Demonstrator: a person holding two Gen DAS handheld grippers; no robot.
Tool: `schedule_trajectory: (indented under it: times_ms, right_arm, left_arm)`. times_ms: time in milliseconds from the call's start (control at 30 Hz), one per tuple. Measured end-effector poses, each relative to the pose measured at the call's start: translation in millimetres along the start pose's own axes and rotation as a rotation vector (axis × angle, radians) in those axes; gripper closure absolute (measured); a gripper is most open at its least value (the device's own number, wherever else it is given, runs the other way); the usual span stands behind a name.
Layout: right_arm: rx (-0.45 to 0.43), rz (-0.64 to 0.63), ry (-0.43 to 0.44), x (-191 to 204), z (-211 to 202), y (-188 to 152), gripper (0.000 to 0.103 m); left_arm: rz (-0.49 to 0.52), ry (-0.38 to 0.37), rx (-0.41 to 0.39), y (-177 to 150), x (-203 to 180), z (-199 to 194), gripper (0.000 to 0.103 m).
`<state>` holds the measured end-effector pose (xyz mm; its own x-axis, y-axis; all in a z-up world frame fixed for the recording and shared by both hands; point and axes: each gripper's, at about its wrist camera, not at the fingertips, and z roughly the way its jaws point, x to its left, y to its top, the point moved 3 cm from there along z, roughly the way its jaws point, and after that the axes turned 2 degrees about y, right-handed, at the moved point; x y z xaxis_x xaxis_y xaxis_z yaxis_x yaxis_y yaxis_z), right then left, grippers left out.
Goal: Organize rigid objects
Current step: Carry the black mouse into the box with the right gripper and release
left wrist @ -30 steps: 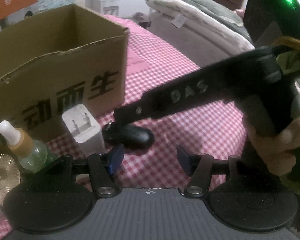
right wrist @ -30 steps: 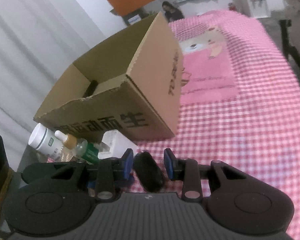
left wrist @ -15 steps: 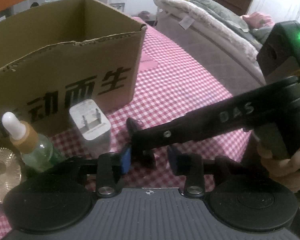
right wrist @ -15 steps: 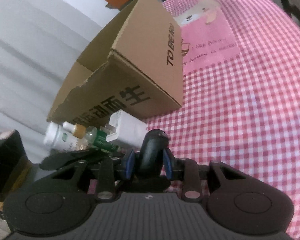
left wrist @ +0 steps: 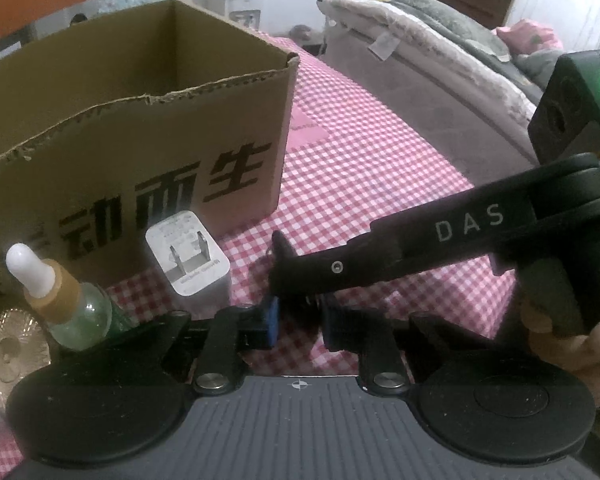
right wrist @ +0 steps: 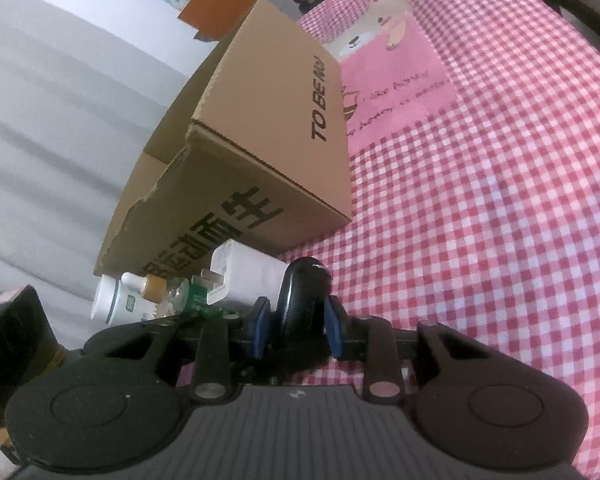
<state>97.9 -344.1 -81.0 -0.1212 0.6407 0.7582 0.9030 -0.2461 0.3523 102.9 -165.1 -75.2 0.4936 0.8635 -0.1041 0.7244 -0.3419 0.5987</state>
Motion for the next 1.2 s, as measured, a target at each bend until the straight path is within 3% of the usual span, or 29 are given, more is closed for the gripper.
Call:
schedule_trajectory:
  times_ms: [167, 333, 500, 700, 900, 1067, 1200]
  right_arm:
    - [-0.016, 0.022, 0.005, -2.7, -14.4, -9.9, 0.071]
    - [-0.058, -0.013, -0.003, 11.2, -42.5, -19.4, 0.071]
    - [-0.121, -0.116, -0.011, 60.4, -64.5, -12.9, 0.071]
    - [-0.156, -0.262, 0.047, 129.3, -62.5, 12.9, 0.07]
    - [-0.095, -0.376, 0.109, 189.7, -14.7, 59.4, 0.07]
    - [0.03, -0.39, 0.081, 209.9, 58.1, 96.3, 0.07]
    - [0.158, -0.312, 0.035, 199.2, 133.4, 126.7, 0.07]
  left_arm:
    - [-0.012, -0.02, -0.017, -2.8, -3.0, -9.7, 0.087]
    - [0.013, -0.02, -0.089, -3.7, -9.2, -38.5, 0.087]
    - [0.024, -0.015, -0.21, 5.2, -4.3, -85.2, 0.087]
    - [0.002, 0.067, -0.339, 25.3, 29.4, -136.1, 0.087]
    - [-0.08, 0.146, -0.349, 52.6, 89.2, -157.3, 0.087]
    - [-0.176, 0.178, -0.242, 69.2, 150.7, -122.6, 0.087]
    - [-0.223, 0.211, -0.15, 70.9, 190.9, -87.6, 0.087]
